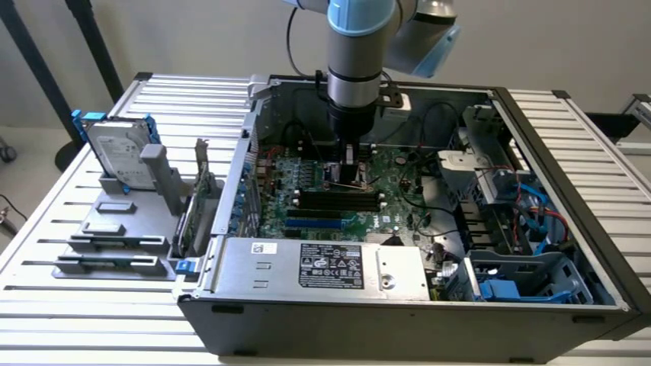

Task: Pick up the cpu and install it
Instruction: 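Place the cpu into insertion slot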

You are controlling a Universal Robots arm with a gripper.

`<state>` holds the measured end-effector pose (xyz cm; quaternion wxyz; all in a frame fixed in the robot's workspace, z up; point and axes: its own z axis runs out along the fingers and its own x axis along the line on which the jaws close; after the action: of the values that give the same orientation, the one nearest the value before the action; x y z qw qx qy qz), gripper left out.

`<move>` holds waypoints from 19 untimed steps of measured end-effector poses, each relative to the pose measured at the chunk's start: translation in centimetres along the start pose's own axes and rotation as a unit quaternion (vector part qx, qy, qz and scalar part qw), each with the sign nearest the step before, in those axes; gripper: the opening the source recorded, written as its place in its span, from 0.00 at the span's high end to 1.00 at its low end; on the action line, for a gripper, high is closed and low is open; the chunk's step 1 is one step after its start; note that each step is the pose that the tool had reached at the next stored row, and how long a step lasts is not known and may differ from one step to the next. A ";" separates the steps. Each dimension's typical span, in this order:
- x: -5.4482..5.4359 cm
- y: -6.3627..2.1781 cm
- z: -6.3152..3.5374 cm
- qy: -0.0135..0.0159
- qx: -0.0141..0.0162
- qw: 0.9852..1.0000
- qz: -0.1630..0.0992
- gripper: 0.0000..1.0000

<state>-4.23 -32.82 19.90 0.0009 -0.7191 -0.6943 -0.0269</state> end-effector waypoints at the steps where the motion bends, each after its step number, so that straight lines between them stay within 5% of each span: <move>1: 0.0 0.00 0.01 0.000 0.000 1.000 0.000 0.45; 19: 0.1 -0.05 0.18 -0.002 -0.001 1.000 0.000 0.45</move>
<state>-4.27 -32.67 19.73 -0.0017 -0.7191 -0.6944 -0.0260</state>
